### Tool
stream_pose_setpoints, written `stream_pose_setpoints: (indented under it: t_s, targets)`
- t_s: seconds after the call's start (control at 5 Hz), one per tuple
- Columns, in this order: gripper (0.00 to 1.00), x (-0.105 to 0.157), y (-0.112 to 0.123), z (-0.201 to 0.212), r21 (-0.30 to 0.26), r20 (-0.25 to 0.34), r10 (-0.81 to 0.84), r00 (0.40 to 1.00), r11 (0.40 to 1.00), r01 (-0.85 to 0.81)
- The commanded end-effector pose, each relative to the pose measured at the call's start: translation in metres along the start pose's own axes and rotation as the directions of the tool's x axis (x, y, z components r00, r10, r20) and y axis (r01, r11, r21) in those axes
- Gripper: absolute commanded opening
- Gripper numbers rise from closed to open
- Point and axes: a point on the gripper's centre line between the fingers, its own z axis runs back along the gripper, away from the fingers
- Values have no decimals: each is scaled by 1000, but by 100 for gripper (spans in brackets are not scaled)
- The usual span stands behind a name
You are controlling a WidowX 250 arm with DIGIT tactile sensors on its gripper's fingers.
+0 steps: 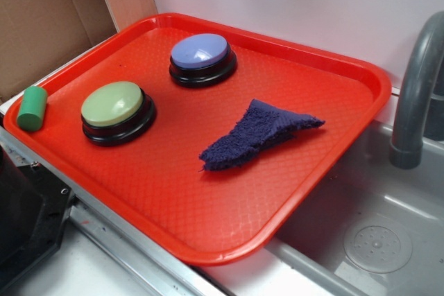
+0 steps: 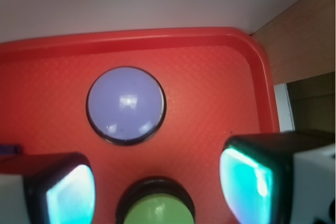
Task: Push the purple button.
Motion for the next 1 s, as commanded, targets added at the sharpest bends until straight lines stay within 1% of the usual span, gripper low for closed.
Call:
stream_pose_setpoints:
  t_s: [0.0, 0.2, 0.4, 0.6, 0.8]
  targets:
    - [100, -6, 9, 21, -27, 28, -4, 1000, 1000, 4]
    - [100, -15, 9, 24, 10, -9, 33, 999, 999, -32]
    - [100, -24, 9, 28, -27, -18, 48, 999, 998, -49]
    - [100, -31, 7, 30, -49, -24, 54, 998, 997, -55]
    - [100, -36, 7, 29, -83, -52, 38, 998, 996, -43]
